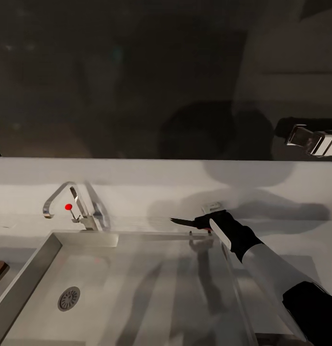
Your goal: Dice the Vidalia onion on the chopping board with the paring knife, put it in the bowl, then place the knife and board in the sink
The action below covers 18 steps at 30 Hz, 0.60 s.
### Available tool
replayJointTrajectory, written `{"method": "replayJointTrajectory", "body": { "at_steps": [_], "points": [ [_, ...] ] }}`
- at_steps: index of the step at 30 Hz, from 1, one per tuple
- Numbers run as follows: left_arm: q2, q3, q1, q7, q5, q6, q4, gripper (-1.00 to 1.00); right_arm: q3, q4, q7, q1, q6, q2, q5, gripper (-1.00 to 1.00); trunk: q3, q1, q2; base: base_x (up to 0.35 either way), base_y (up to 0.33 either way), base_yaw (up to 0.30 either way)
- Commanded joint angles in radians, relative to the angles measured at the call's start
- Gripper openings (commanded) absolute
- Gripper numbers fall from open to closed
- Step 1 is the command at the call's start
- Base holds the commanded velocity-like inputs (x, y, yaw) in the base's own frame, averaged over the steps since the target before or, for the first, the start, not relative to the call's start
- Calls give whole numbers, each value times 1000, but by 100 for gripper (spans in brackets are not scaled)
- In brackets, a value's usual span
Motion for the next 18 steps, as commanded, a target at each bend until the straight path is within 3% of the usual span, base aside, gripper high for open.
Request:
{"method": "replayJointTrajectory", "body": {
  "at_steps": [1,12,18],
  "points": [
    [-1,-6,-1,0,3,-5,3,100,7,-1,-7,-1,3,-2,-10,100,-2,1,-2,0,0,0],
    [-1,-6,-2,0,3,-4,3,100,7,-2,-4,-1,3,-3,-12,100,-2,1,-2,0,0,0],
    [-1,-6,-1,0,3,-5,3,100,7,-3,68,-1,5,-21,-11,100,-2,1,-2,0,0,0]
  ]
}}
